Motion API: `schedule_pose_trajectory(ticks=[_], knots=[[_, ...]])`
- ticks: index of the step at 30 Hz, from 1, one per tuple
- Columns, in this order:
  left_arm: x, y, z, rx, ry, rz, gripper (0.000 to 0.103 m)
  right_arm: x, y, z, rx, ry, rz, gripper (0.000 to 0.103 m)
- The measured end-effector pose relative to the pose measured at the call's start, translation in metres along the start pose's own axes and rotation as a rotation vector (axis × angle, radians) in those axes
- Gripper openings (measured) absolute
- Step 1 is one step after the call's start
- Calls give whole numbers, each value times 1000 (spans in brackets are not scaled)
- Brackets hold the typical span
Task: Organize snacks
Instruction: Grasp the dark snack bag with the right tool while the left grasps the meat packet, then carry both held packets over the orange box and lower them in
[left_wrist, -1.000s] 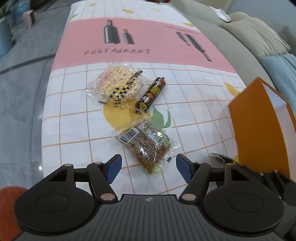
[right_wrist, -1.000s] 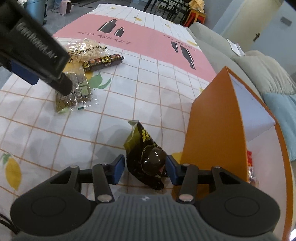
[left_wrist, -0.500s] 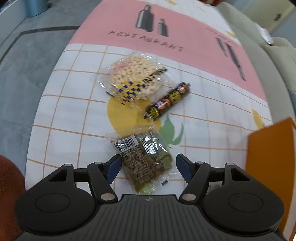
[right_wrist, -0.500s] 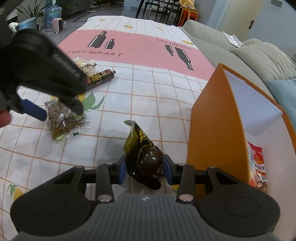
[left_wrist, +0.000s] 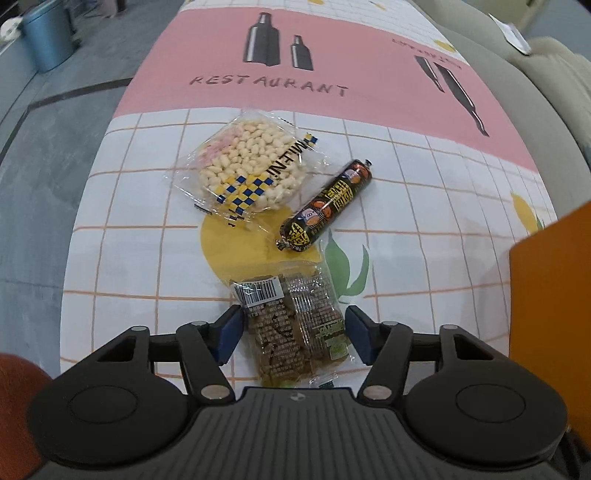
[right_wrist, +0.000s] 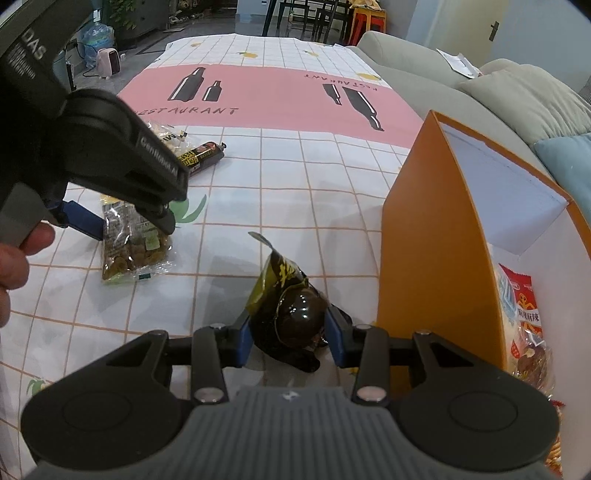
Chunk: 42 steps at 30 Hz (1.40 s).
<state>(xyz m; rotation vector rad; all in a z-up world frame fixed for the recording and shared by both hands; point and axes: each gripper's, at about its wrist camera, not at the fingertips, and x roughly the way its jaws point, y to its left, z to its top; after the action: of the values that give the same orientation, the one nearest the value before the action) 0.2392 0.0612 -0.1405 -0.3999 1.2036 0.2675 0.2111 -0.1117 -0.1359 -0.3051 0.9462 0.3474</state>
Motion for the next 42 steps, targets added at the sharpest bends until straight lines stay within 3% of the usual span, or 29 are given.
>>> schedule_pose_trajectory(ticks=[13, 25, 26, 27, 28, 30, 33, 38, 42], knots=[[-14, 9, -21, 154, 17, -70, 52, -7, -6, 1, 56, -5, 39, 38], [-56, 14, -50, 228, -55, -154, 50, -47, -17, 0, 157, -59, 146, 36], [-63, 14, -50, 224, -62, -168, 50, -52, -18, 0, 165, -69, 156, 29], [-69, 14, -50, 220, -69, -180, 50, -57, -18, 0, 168, -80, 164, 9], [-77, 12, -50, 217, -84, -194, 50, -62, -19, 2, 169, -78, 164, 3], [-92, 7, -51, 231, -121, -215, 50, -72, -25, 3, 203, -91, 213, 1], [-111, -3, -50, 260, -163, -241, 50, -83, -29, 2, 208, -104, 186, 0], [-125, -15, -56, 278, -154, -300, 50, -92, -44, -2, 270, -129, 207, 0], [-134, -23, -60, 297, -155, -306, 50, -112, -58, -4, 301, -181, 211, 0]])
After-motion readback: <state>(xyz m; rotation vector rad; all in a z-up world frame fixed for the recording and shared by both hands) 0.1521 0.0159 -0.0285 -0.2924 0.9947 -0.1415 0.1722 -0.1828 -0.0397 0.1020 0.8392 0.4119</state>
